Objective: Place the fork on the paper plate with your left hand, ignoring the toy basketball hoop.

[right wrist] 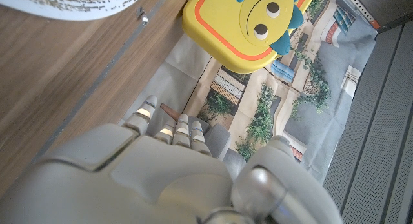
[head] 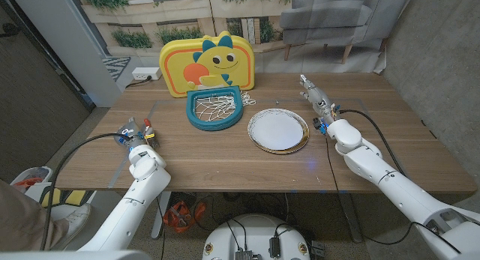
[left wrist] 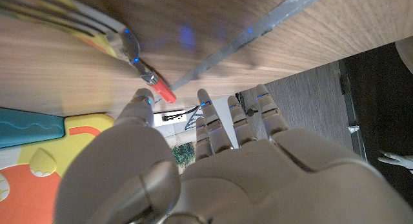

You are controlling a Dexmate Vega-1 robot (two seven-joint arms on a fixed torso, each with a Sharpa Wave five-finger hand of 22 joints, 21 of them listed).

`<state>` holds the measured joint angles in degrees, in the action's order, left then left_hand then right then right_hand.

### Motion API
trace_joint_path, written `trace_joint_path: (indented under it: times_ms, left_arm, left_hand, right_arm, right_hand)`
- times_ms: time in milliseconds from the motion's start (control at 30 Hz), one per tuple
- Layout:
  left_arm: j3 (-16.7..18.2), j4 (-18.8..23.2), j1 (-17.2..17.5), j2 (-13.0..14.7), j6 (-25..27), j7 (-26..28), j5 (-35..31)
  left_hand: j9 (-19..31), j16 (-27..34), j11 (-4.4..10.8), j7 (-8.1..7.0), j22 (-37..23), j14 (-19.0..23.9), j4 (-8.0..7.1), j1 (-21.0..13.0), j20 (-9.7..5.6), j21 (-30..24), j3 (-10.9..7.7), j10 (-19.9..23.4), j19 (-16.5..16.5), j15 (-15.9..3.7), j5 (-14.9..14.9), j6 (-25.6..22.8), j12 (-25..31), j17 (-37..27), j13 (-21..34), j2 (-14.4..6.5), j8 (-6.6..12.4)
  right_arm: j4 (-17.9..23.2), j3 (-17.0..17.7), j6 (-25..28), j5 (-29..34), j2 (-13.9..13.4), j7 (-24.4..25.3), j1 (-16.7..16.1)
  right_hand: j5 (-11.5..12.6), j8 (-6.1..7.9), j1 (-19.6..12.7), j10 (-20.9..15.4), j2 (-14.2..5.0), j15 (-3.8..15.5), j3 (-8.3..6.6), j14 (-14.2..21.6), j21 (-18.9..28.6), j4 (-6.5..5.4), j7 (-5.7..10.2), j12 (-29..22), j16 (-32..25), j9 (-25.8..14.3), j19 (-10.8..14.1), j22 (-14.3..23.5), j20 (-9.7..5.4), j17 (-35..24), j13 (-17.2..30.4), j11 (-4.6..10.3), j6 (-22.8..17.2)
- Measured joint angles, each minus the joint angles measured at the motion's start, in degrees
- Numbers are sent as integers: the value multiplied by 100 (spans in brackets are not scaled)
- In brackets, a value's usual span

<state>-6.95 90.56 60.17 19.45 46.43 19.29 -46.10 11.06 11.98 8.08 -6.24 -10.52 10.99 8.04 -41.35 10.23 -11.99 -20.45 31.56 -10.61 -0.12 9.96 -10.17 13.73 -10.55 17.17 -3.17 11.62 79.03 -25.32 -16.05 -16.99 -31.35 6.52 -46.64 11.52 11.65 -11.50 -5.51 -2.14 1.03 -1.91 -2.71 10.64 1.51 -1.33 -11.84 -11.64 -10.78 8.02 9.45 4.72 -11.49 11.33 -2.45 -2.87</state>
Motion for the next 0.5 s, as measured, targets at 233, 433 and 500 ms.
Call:
trace_joint_path:
  times_ms: [233, 433, 500]
  left_arm:
    - [-6, -48, -33, -1, -22, 0, 36]
    - [-14, -85, -55, -3, -34, 0, 60]
    - [-19, -110, -67, -4, -45, 0, 74]
  left_hand:
    - [0, 0, 0, 0, 0, 0, 0, -45, 0, 0, 0, 0, 0, 0, 25, 0, 0, 0, 0, -44, 0]
    - [0, 0, 0, 0, 0, 0, 0, -51, 0, 0, 0, 0, 0, 0, 25, 0, 0, 0, 0, -54, 0]
    - [-1, 0, 0, 0, 0, 0, 0, -30, 0, 0, 0, 0, 0, 0, 25, 0, 0, 0, 0, -76, 0]
  right_arm:
    - [-19, -10, 18, 8, 4, -23, 36]
    - [-30, -16, 30, 15, 7, -33, 61]
    - [-33, -19, 33, 18, 7, -34, 67]
  right_hand:
    - [0, 0, 0, 0, 0, 0, 0, 0, 0, 0, 0, 0, 0, 0, 0, 0, 0, 0, 0, 0, 0]
    - [0, 0, -15, 0, -15, 11, 0, 11, 0, 0, 0, 0, 0, 0, 0, 0, 0, 0, 0, 0, 0]
    - [0, 0, -23, 0, -23, 11, 0, 11, 0, 0, 0, 0, 0, 0, 0, 0, 0, 0, 0, 0, 0]
